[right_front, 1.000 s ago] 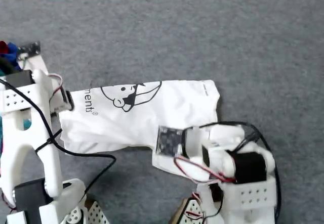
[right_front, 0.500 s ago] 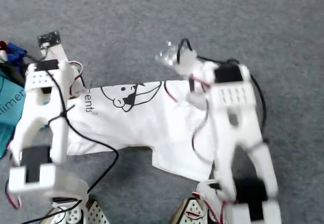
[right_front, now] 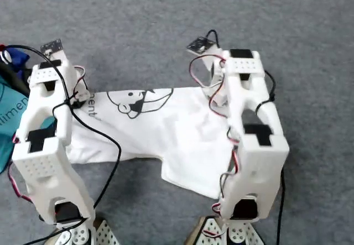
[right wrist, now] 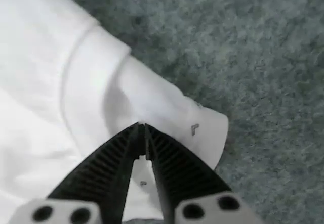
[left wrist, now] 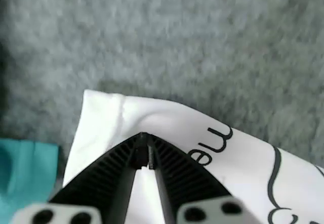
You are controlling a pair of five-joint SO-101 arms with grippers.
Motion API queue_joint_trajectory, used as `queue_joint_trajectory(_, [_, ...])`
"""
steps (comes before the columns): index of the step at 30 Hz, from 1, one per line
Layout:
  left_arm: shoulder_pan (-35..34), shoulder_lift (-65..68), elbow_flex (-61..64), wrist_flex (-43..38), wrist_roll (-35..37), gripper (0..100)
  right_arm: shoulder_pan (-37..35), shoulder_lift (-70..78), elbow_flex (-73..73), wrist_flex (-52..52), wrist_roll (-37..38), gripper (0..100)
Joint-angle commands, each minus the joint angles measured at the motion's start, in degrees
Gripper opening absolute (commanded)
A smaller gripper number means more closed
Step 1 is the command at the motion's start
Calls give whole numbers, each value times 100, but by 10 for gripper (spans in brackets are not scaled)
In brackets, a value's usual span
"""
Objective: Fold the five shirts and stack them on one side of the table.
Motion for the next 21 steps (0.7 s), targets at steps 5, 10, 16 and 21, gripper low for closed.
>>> queue_joint_trajectory(5, [-176, 347, -1257, 633, -9, 19, 286, 769, -1349, 492, -53, 5])
queue_joint_trajectory(10, [-176, 347, -2040, 1512, -492, 19, 259, 629, -2185, 1327, -53, 5])
queue_joint_trajectory(16, [-176, 347, -3051, 2778, -914, 19, 101, 22, -3125, 2286, -18, 5])
queue_joint_trajectory(21, [-167, 347, -3411, 3560, -967, 19, -567, -277, -3266, 2673, -62, 5])
